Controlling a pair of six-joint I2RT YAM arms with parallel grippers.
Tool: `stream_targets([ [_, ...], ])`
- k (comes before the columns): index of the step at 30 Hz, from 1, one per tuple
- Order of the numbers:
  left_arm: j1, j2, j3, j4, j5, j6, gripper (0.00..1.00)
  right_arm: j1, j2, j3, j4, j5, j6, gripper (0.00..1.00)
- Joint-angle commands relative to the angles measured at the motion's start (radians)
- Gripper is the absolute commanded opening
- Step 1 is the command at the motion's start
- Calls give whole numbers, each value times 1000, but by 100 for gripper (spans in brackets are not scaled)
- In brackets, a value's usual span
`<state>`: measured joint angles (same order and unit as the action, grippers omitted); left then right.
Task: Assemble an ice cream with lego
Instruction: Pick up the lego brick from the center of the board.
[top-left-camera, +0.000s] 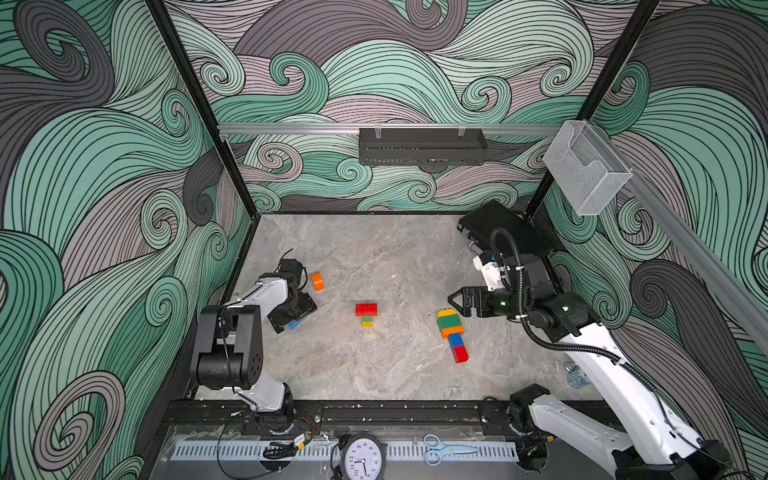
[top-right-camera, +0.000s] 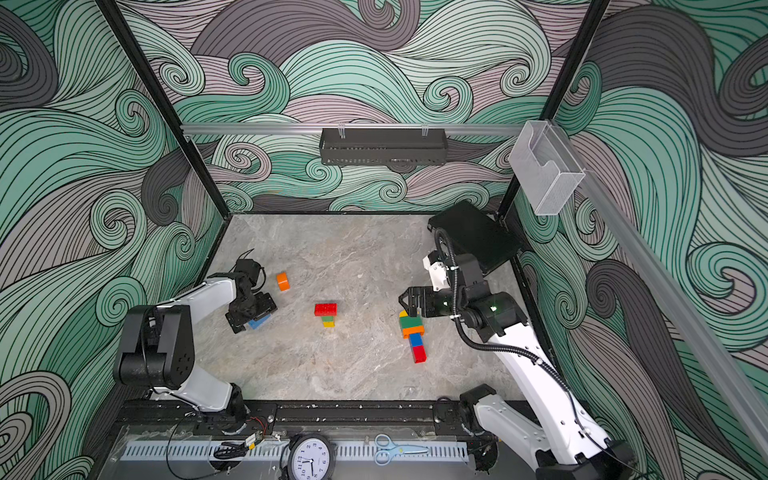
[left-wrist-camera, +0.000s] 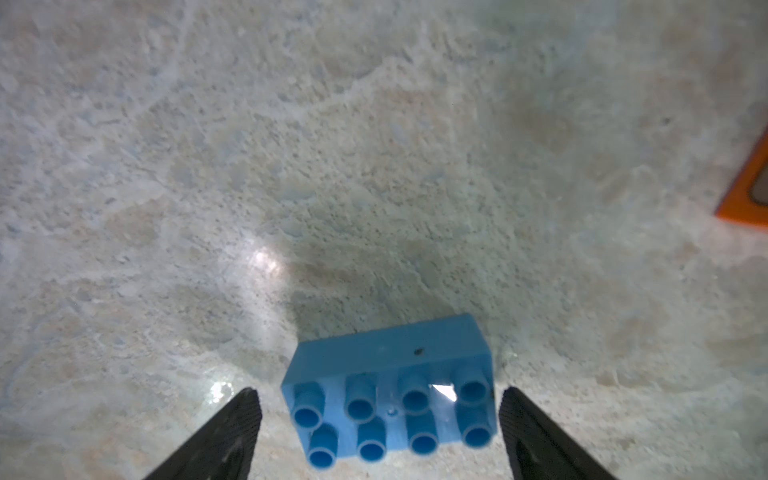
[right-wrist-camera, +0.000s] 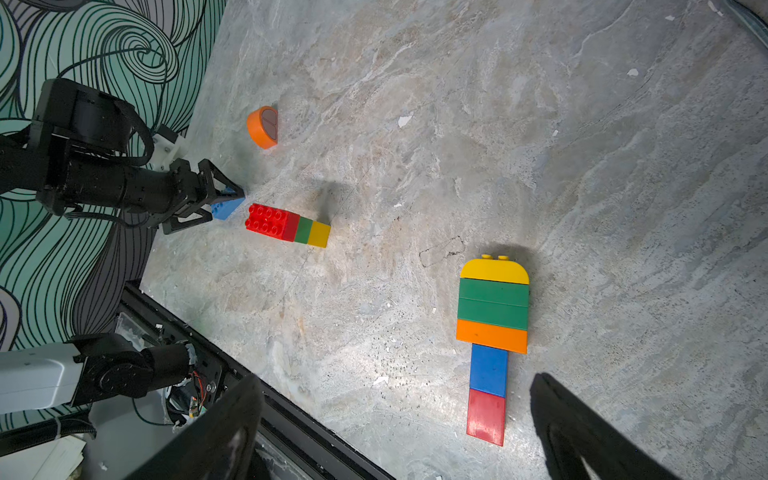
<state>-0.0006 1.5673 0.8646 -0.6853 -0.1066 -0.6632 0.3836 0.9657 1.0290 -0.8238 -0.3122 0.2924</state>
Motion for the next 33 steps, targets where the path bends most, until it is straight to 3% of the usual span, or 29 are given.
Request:
stream_targets([
  [1,-1,-2,8,-47,-28,-70,90,-5,1,31,-9,-10,-1,99],
  [18,-2,-34,2,-14,1,-98,77,-5,1,35,-18,-8,5,100],
  [33,-2,-33,-4,-9,4,-84,59,-4,-4,36,-24,-9,8,99],
])
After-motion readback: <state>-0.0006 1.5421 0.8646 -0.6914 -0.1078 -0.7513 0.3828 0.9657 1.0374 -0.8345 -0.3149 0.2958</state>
